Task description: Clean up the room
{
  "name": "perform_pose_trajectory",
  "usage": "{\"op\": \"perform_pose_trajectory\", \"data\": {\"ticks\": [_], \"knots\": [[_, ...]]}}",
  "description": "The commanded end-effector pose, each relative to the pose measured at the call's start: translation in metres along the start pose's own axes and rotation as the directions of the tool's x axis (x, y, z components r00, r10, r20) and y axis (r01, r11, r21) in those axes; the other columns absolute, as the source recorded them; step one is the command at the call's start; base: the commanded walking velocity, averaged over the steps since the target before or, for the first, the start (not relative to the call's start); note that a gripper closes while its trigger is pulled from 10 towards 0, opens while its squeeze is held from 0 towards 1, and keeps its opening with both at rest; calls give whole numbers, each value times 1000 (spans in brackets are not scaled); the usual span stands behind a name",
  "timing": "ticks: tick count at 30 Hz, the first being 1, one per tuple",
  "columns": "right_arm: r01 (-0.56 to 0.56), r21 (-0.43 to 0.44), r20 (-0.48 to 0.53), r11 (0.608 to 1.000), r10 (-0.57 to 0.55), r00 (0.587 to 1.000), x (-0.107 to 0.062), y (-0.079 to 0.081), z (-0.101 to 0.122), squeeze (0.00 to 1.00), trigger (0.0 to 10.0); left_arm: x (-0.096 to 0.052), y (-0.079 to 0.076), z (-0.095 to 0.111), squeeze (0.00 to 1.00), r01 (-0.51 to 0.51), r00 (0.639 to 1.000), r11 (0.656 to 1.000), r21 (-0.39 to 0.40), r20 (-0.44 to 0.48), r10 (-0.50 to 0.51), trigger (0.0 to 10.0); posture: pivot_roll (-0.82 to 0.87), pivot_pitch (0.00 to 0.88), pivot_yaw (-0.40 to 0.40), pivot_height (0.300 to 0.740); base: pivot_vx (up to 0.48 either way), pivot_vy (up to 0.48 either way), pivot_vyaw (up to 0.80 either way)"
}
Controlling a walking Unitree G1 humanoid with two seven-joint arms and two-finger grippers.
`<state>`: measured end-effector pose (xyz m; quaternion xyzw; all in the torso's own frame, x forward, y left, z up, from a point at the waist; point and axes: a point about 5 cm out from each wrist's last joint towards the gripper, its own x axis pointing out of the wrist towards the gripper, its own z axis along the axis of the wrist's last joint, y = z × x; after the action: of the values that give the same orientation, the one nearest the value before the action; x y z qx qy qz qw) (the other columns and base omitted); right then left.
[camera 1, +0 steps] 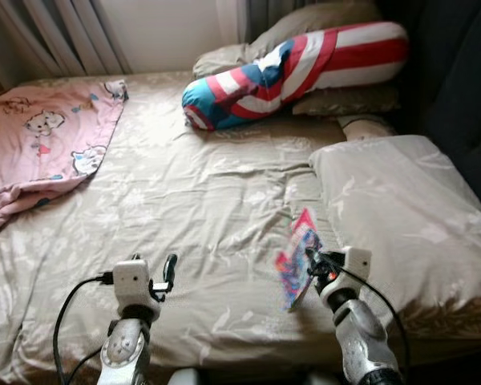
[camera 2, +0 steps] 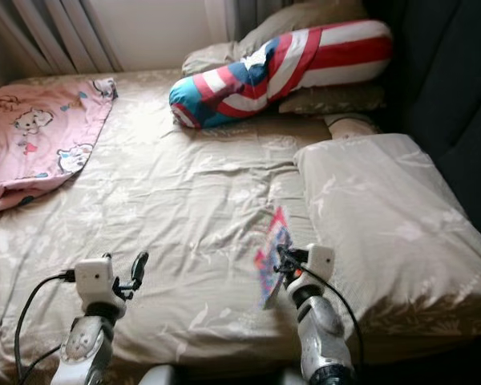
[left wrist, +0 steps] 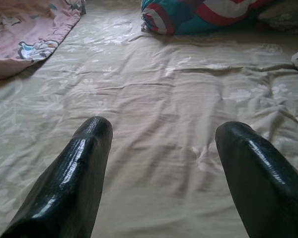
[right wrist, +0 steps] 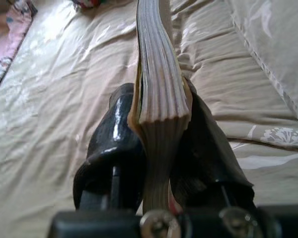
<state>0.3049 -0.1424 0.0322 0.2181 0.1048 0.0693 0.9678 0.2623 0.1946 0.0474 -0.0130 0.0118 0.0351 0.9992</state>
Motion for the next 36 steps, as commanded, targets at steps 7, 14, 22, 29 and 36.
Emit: {"op": "perform_pose_trajectory", "data": {"ticks": [7, 14, 22, 29, 36], "knots": [[-79, 379, 35, 922, 71, 997, 29, 27, 14, 0, 10000, -9, 12, 8, 0, 3, 1000, 998, 57, 11, -4, 10000, 33, 130, 59, 651, 0, 0, 0], [28, 591, 17, 806, -47, 999, 26, 8, 9, 0, 10000, -21, 20, 13, 0, 15, 1000, 996, 90, 2, -15, 10000, 96, 157, 97, 651, 0, 0, 0], [223, 571, -140, 790, -174, 975, 9, -16, -16, 0, 10000, -44, 27, 18, 0, 31, 999, 993, 112, -25, -28, 10000, 160, 205, 133, 651, 0, 0, 0], [333, 528, -203, 781, -265, 943, -4, -34, -26, 0, 10000, -56, 30, 19, 0, 34, 998, 992, 122, -61, -27, 10000, 167, 237, 144, 651, 0, 0, 0], [380, 548, -183, 745, -337, 924, -11, -46, -27, 0, 10000, -66, 27, 19, 0, 51, 994, 992, 117, -101, -39, 10000, 162, 260, 155, 651, 0, 0, 0]]}}
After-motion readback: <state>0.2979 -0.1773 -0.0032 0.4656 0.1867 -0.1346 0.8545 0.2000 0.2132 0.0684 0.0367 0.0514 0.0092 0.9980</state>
